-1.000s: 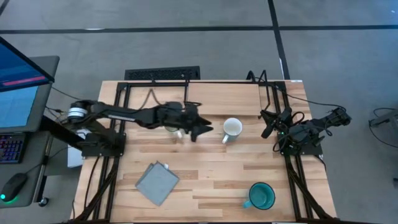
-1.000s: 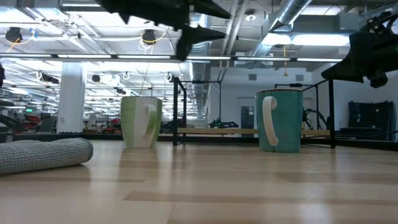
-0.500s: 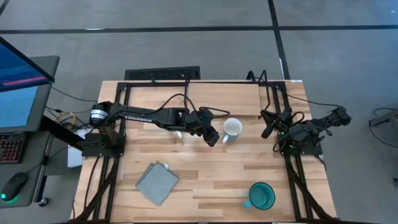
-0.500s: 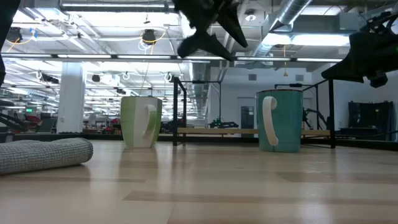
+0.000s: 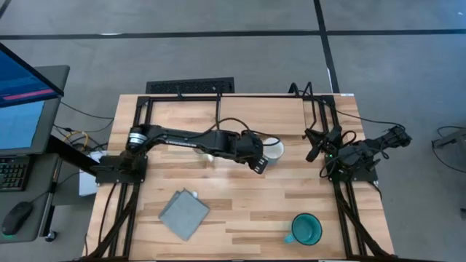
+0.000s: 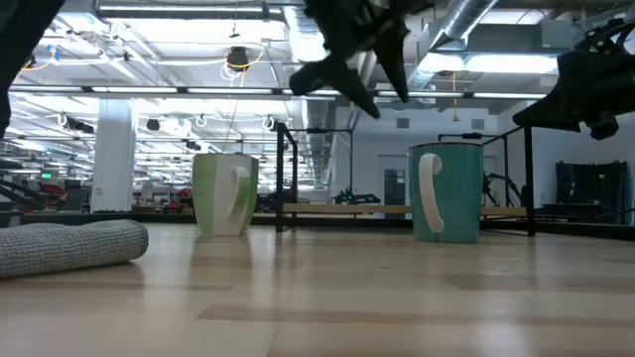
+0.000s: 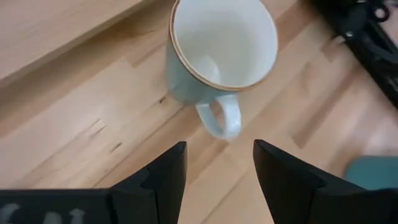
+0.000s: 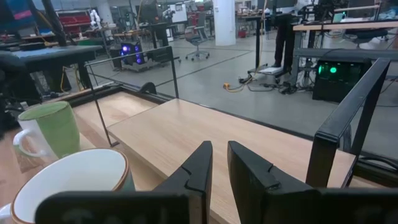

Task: Stack small to large cups/mugs on shelf
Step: Put the light blue mug on the shelf

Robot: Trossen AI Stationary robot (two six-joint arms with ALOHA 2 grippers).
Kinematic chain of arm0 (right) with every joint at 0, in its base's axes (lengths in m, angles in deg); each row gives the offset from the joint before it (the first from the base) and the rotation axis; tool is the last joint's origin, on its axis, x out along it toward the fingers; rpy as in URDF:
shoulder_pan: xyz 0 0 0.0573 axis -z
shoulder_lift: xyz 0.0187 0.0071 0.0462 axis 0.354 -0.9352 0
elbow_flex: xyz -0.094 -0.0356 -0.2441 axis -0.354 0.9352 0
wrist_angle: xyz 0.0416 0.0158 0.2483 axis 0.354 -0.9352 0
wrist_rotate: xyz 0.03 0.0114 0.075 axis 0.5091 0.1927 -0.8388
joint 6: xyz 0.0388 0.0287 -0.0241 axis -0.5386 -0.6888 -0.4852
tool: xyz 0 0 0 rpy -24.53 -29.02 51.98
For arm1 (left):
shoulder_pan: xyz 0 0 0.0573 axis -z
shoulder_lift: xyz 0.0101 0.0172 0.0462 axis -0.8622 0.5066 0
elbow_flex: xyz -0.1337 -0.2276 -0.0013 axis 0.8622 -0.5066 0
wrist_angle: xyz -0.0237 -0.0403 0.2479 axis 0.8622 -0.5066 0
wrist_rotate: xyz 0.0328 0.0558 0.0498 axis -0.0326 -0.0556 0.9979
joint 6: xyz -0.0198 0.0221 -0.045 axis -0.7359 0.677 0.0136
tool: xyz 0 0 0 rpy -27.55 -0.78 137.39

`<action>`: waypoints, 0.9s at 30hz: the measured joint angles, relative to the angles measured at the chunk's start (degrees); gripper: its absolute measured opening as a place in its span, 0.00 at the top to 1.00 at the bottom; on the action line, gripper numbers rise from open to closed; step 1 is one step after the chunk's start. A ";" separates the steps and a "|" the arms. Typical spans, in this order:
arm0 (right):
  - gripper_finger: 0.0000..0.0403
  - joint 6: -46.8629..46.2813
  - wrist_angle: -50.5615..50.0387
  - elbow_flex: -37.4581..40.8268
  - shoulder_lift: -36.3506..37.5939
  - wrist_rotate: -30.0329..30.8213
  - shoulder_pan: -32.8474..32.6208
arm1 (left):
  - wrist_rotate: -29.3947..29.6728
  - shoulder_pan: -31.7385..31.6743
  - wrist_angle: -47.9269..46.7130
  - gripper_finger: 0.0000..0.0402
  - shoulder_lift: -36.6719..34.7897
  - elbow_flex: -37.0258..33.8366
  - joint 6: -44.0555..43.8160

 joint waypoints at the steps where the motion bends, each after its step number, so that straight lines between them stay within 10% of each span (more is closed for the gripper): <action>1: 0.82 0.00 0.00 0.00 0.00 0.02 0.01 | -0.03 -0.12 0.04 0.56 0.82 0.53 0.05; 27: 0.82 -0.09 0.00 0.00 0.00 0.00 0.01 | -1.25 -0.36 9.39 0.56 8.99 2.07 0.94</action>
